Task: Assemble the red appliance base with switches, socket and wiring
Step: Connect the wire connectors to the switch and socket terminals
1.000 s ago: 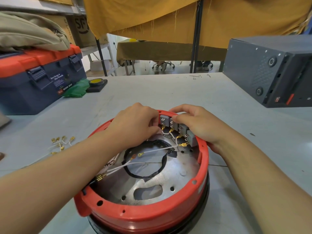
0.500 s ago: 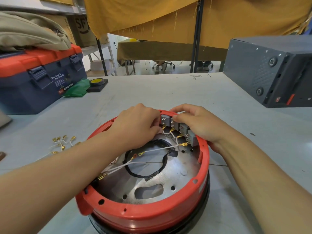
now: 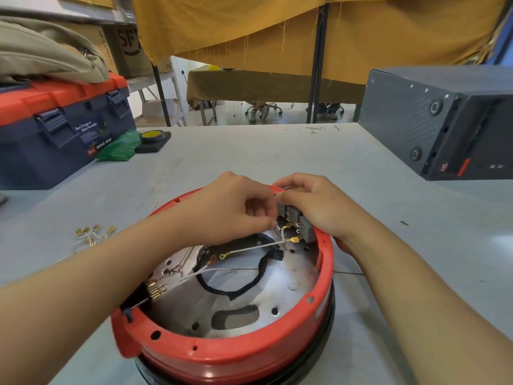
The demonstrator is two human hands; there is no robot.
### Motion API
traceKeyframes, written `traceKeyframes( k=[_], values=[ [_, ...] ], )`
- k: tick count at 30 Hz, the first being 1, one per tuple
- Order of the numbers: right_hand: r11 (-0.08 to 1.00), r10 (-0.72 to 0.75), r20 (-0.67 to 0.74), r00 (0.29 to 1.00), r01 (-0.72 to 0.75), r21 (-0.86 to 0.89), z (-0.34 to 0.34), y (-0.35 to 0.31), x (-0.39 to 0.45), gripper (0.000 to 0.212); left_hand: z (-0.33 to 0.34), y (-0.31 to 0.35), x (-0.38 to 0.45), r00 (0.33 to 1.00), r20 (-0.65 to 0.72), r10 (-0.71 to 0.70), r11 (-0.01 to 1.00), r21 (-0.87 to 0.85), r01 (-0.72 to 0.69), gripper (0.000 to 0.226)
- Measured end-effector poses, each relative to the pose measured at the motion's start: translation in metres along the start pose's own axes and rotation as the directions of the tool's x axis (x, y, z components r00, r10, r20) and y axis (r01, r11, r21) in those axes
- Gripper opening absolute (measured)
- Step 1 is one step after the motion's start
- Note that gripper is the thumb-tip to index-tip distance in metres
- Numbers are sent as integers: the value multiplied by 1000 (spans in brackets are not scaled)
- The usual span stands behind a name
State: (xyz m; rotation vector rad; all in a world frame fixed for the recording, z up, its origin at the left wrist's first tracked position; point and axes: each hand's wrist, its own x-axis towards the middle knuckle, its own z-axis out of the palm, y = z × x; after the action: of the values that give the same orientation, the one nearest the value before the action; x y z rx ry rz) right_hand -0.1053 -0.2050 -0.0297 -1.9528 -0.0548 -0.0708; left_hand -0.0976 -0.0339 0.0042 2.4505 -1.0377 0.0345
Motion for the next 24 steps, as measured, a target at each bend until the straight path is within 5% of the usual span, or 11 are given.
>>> traceKeyframes(
  k=[6,24],
  values=[
    [1000,13,12,1000,-13,15,0,0,0,16,-1,11,0,990,138,-32,999,7,31,4],
    [999,24,20,1000,-25,29,0,-3,-2,20,22,22,-6,1000,20,-4,999,46,3,10]
  ],
)
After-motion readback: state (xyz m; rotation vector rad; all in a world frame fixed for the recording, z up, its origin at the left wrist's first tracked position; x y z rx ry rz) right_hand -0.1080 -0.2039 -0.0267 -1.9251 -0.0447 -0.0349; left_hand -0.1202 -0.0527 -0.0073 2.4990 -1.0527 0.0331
